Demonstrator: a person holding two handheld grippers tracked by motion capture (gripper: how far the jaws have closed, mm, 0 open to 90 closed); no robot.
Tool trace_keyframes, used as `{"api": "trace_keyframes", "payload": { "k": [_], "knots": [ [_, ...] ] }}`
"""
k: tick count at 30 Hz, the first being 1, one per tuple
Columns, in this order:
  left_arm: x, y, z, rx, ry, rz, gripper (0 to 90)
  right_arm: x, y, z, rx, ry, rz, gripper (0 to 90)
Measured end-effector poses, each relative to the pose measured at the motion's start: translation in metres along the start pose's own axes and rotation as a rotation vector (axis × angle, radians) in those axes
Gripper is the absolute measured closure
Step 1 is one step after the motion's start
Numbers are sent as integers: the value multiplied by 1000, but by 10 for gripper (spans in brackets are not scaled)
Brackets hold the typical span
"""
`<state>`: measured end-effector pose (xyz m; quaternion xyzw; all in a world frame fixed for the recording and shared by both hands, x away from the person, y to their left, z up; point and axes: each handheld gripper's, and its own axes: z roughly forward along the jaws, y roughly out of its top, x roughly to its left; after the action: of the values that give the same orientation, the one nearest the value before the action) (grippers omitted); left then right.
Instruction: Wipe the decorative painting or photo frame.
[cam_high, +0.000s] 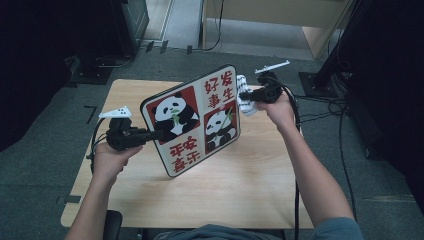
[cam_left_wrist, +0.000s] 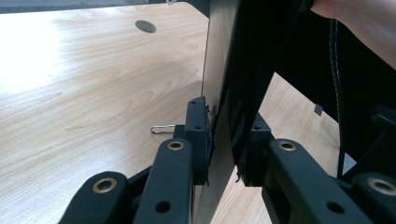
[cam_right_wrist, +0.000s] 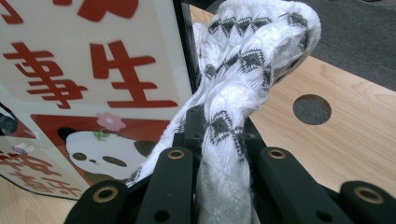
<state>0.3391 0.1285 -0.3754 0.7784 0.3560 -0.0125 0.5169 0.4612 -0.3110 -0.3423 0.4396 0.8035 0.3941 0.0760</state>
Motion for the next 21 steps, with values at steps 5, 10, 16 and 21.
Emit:
{"api": "trace_keyframes", "payload": {
  "k": [5, 10, 16, 21],
  "knots": [
    [0, 0, 0, -1, 0, 1, 780, -1, -6, 2, 0, 2, 9, 812],
    [0, 0, 0, -2, -1, -2, 780, -1, -12, 5, -4, 0, 11, 812],
    [1, 0, 0, -2, -7, -4, 779, -3, -21, 9, 1, 1, 16, 811],
    [1, 0, 0, -3, -6, -6, 778, -4, -29, 13, 9, 2, 25, 811]
  ]
}}
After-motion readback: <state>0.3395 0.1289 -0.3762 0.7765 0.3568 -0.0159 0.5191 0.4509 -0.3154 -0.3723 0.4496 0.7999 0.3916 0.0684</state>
